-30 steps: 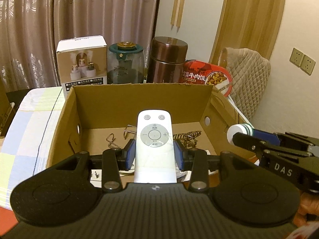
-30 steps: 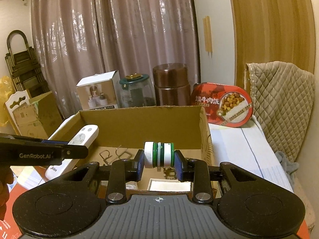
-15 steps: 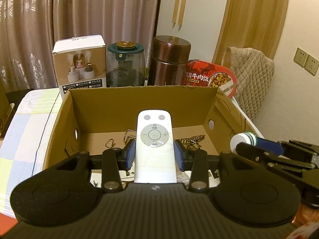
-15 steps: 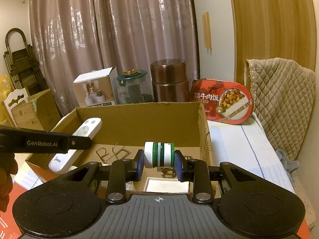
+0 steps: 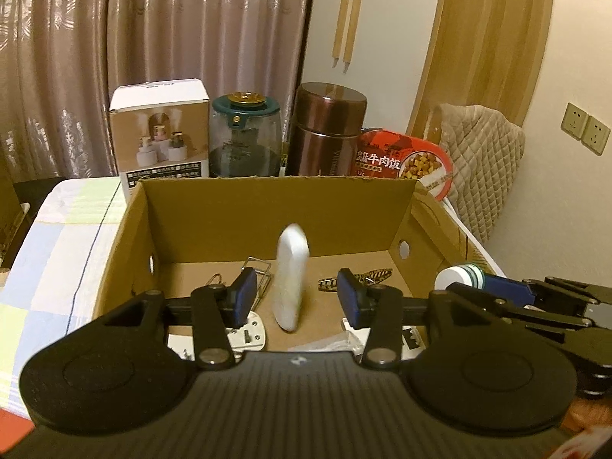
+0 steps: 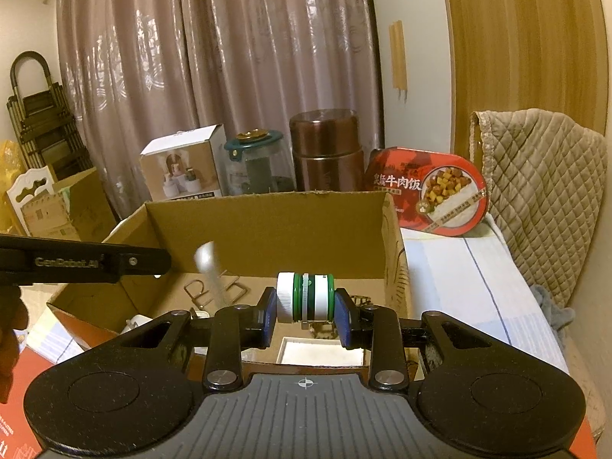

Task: Organize rigid objects
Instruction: 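Lower the held remote and spool over the box opening, then open the left gripper to drop the remote while the right drops the spool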

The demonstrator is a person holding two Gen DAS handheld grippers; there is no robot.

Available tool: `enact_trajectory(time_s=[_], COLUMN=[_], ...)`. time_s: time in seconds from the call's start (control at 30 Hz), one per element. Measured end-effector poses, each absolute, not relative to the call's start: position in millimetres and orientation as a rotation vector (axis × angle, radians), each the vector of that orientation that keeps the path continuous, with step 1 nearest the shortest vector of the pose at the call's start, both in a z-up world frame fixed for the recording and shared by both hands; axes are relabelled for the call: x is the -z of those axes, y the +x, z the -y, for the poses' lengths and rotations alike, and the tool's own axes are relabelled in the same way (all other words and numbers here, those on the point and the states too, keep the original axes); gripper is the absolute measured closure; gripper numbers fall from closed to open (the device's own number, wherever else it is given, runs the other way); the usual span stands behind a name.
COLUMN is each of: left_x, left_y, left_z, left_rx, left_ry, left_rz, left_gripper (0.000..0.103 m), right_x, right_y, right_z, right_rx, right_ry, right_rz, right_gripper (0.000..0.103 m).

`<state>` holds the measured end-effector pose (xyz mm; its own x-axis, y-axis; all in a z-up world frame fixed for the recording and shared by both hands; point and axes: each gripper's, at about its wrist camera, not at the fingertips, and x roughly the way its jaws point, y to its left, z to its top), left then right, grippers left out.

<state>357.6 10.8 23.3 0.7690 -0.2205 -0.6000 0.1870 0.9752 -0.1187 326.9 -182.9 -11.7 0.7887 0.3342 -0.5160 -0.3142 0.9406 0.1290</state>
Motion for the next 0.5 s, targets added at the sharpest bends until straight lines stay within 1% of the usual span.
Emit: enact_trajectory(time_s=[0.5], left_x=[-15.5], left_y=[350.9], left_z=[-13.2], left_rx=[0.222], left_ry=[-0.052], left_rz=[-0.671], left_gripper=[0.062], right_x=[16.0], right_y=[328.4], right_z=[184.6], right_rx=[-0.339], right_ry=[0.040], right_rz=[-0.570], right_gripper=[0.075])
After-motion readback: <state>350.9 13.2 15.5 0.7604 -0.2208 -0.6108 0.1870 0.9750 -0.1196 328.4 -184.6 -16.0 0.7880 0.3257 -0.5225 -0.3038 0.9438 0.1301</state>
